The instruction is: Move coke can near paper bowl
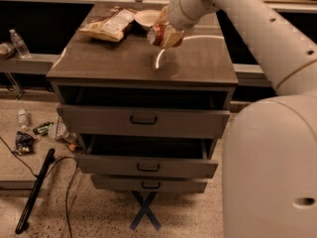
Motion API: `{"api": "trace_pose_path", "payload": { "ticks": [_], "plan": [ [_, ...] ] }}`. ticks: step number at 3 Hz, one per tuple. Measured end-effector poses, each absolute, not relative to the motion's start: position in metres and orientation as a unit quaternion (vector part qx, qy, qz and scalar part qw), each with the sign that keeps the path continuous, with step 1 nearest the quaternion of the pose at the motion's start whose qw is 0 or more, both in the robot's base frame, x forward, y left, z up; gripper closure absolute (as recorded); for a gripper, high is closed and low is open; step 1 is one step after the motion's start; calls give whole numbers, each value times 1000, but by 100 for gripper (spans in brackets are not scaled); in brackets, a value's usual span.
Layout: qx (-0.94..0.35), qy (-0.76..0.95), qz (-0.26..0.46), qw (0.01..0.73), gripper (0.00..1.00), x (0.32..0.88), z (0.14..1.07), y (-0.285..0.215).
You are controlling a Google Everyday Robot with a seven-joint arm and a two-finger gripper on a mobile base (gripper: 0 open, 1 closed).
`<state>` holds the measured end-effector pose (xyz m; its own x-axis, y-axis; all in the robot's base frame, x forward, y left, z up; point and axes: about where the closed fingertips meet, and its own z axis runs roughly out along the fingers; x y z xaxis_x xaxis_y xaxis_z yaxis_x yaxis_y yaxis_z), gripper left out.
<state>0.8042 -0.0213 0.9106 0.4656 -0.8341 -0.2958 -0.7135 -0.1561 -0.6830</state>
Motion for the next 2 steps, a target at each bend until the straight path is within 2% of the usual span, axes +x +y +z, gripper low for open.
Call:
{"api": "trace_pose_path", "payload": {
  "ticks": [2],
  "plan": [
    [-766, 483, -57, 421, 100, 817, 927, 10]
  ]
}}
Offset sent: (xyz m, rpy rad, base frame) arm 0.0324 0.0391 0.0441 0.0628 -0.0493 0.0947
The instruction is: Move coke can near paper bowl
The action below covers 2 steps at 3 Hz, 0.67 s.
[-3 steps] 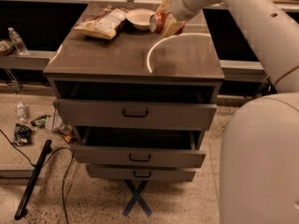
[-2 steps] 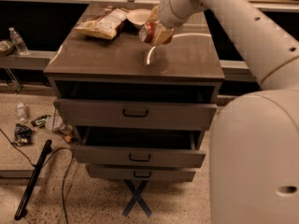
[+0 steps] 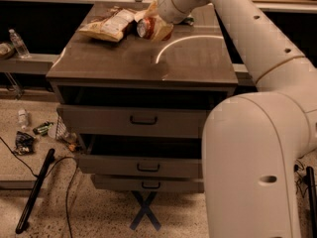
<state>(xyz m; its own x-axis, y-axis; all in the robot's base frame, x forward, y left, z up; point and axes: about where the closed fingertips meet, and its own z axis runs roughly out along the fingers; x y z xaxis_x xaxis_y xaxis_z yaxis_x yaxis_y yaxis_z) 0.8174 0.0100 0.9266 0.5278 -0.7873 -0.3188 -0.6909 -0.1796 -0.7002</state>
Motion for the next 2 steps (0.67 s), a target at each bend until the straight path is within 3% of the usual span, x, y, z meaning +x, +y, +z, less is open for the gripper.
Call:
{"api": "trace_pose_path", "payload": {
  "ticks": [2],
  "plan": [
    [-744, 510, -91, 423, 100, 861, 927, 18]
  ]
}}
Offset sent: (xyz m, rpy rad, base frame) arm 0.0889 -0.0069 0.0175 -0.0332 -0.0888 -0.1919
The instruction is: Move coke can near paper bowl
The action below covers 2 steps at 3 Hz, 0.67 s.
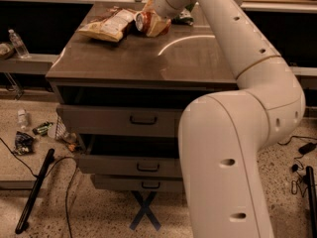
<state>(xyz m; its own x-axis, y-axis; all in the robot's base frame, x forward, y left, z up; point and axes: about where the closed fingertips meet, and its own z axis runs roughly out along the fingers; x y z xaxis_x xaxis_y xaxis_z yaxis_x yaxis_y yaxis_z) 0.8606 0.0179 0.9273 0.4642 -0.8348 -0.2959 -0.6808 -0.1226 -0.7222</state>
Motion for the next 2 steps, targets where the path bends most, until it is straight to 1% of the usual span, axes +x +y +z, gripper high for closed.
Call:
{"api": "trace_pose_path", "payload": {
  "ticks": [1, 2],
  "plan": [
    [-734, 530, -110, 411, 82, 882, 915, 9],
    [-730, 551, -112, 388, 59, 891, 893, 2]
  ]
}}
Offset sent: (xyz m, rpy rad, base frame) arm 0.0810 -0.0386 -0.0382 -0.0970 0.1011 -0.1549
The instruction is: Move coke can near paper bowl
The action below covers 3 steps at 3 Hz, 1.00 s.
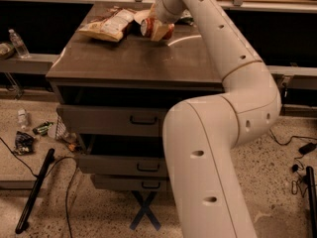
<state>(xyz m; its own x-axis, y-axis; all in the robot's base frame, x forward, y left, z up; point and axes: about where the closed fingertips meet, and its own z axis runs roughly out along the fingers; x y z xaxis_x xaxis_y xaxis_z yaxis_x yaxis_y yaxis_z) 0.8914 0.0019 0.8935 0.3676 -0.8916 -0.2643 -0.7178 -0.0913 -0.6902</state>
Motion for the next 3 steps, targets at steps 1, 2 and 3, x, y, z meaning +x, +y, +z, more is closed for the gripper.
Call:
{"api": "trace_pose_path", "payload": {
  "ticks": [1, 2, 3],
  "plan": [
    [-735, 563, -107, 364, 27, 893, 872, -3],
    [-735, 565, -105, 360, 0, 893, 870, -7],
    [-729, 561, -106, 378, 0, 888, 891, -17]
  ]
}}
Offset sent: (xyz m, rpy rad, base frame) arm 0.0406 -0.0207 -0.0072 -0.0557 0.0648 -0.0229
